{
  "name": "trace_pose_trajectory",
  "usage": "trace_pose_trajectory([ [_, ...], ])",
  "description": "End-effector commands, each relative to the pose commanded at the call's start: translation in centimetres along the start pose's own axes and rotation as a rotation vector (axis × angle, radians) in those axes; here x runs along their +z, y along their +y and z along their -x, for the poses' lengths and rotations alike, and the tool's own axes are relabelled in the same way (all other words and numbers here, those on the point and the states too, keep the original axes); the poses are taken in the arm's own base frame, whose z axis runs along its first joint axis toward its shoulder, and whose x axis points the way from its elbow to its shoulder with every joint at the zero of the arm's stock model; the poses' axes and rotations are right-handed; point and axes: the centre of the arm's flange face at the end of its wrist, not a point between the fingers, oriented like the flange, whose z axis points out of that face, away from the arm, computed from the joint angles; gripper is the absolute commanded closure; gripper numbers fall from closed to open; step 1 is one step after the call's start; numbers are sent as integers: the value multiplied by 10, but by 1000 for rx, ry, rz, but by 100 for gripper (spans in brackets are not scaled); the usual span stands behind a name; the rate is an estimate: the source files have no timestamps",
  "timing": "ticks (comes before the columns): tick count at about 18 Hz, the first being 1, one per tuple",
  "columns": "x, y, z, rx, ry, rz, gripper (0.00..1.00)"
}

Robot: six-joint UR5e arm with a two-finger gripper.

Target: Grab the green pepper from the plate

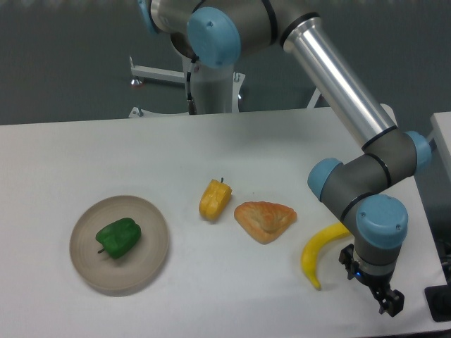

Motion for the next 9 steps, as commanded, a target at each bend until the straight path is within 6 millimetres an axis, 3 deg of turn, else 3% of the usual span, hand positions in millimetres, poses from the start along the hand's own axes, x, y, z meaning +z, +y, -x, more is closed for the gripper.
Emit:
trace_pose_trajectory([
  [9,-4,-6,-2,-10,-6,-11,0],
])
